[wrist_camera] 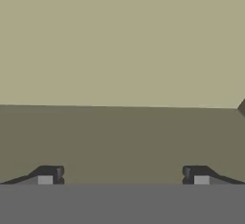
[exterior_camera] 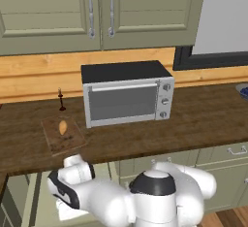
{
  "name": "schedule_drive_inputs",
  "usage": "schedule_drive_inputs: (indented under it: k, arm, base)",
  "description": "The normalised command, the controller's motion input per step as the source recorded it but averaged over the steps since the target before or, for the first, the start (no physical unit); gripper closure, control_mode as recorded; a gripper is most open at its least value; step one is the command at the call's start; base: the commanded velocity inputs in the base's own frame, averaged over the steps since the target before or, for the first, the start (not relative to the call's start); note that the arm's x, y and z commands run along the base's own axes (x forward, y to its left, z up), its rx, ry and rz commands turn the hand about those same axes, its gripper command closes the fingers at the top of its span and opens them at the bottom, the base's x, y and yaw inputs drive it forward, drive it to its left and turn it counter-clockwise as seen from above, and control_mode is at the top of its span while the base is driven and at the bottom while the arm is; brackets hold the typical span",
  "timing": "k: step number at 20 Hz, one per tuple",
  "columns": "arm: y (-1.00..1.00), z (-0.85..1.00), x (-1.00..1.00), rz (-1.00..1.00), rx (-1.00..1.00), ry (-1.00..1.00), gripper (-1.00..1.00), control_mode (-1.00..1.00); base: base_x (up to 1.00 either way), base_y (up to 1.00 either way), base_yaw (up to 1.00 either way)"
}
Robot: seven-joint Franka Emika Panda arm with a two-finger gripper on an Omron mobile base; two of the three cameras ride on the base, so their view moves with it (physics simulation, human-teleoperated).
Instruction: Place the appropriate cutting tool for cutting the potato skin on the cutting board.
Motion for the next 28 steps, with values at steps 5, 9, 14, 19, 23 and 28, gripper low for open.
schedule_drive_inputs:
  k: [5,9,14,19,23,28]
  arm:
    - [0.0,0.0,-0.85,-0.09,0.03,0.15,-1.0,-1.0]
    - [0.0,0.0,-0.62,-0.03,0.0,0.07,-1.0,-1.0]
    - [0.0,0.0,-0.47,0.0,0.0,-0.05,-1.0,-1.0]
    - [0.38,0.27,0.26,-0.09,-0.03,0.0,-1.0,-1.0]
    - [0.81,0.39,0.58,-0.18,-0.12,-0.01,-1.0,-1.0]
    - [0.55,0.21,0.56,-0.17,-0.09,-0.08,-1.0,-1.0]
  base:
    - [0.0,0.0,0.0]
    - [0.0,0.0,0.0]
    - [0.0,0.0,0.0]
    - [0.0,0.0,0.0]
    - [0.0,0.0,0.0]
    - [0.0,0.0,0.0]
